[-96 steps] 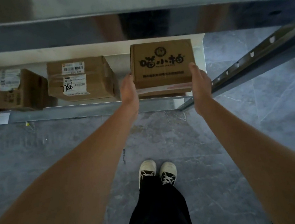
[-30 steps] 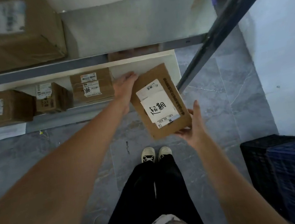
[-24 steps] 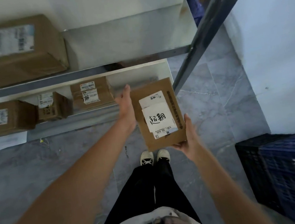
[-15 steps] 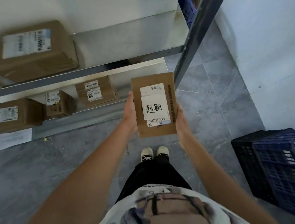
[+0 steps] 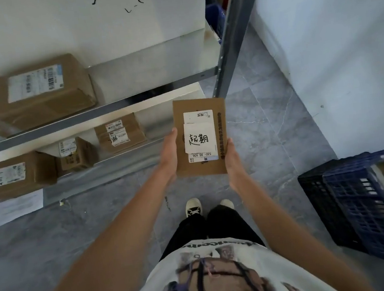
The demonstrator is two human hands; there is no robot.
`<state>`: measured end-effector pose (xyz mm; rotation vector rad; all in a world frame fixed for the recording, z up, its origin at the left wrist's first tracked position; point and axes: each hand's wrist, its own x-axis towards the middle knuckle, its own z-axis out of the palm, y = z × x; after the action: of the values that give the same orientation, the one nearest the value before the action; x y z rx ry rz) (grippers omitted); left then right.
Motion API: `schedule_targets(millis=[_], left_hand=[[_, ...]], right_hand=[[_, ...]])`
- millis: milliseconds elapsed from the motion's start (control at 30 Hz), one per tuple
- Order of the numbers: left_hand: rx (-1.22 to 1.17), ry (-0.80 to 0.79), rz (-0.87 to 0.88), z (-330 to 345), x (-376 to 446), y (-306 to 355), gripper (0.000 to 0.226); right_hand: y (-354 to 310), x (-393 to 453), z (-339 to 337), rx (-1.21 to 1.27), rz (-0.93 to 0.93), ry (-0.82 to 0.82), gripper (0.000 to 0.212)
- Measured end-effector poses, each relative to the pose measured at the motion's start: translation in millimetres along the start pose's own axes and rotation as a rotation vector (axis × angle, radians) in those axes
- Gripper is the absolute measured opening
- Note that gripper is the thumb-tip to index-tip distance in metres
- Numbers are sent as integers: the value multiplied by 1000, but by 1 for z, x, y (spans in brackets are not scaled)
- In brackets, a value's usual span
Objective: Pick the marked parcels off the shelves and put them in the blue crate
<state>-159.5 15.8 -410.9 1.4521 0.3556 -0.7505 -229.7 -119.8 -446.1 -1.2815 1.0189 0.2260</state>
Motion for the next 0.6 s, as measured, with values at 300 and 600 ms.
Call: schedule_targets(millis=[300, 600], left_hand=[[260, -222, 44, 114, -18, -14, 49], [493, -476, -22, 304, -62, -86, 49]], right_hand=[[20, -23, -104, 183, 13, 221, 49], [59, -75, -292, 365, 96, 490, 43]])
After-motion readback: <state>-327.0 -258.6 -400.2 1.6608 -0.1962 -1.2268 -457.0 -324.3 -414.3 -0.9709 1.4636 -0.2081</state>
